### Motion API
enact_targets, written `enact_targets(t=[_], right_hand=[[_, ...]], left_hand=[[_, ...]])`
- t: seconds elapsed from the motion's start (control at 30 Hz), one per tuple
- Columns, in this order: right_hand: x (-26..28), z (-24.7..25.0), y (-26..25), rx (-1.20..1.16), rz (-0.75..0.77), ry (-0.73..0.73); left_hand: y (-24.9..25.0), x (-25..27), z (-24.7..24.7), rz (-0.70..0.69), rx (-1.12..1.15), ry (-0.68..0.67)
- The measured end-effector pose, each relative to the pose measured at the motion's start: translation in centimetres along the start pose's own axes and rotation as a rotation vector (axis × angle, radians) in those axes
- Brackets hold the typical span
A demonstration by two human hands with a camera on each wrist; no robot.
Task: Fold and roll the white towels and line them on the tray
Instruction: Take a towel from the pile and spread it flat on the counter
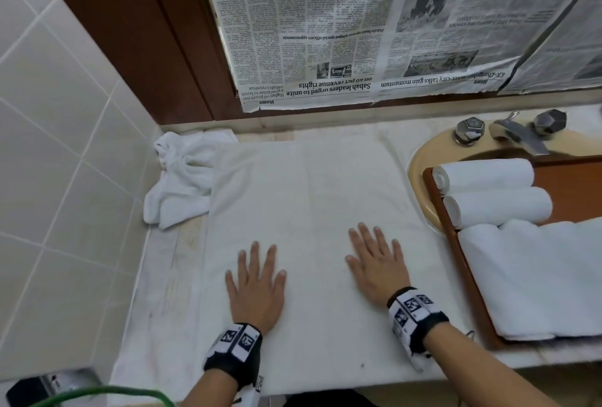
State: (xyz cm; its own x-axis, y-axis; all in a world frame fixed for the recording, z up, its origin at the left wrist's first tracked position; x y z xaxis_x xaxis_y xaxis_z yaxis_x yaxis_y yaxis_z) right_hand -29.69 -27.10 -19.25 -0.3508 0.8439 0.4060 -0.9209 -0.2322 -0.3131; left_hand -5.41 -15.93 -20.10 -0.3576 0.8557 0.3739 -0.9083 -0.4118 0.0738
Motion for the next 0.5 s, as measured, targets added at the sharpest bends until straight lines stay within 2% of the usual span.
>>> enact_targets(t=[0.1, 0.17, 0.27, 0.4, 0.5], right_hand=[[0.6, 1.5, 4.4, -0.059, -0.117, 0.031], [1.4, 1.7, 5.4, -0.097, -0.138, 0.05], [3.3, 0.5, 2.8, -0.115, -0.021, 0.059], [6.7, -3.2, -3.8, -0.081, 0.236, 0.077], [7.3, -5.3, -4.0, -0.036, 0.198, 0.067]], left_hand=[[-2.9, -0.2, 0.5, 0.096, 0.029, 0.012], [-4.2, 0.4, 0.7, 0.142, 0.059, 0.02], [-2.8, 2.5, 0.4, 0.111, 0.108, 0.031], [2.9, 6.1, -0.8, -0.062, 0.108, 0.041], [4.2, 7.2, -2.4, -0.085, 0.079, 0.024]])
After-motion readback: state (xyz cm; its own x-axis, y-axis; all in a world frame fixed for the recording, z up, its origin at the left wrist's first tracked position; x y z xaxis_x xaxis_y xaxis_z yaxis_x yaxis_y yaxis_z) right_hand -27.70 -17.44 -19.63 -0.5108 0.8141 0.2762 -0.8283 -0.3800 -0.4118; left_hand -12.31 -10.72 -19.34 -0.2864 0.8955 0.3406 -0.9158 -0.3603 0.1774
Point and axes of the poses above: each hand's wrist, its own x-axis away from the middle knuckle, its own z-axis out of the back of the hand, y = z × x, the point moved 7 cm from there along -x, towards the middle knuckle, and after that the axes turned 8 degrees about -x, right-handed, at the moved point
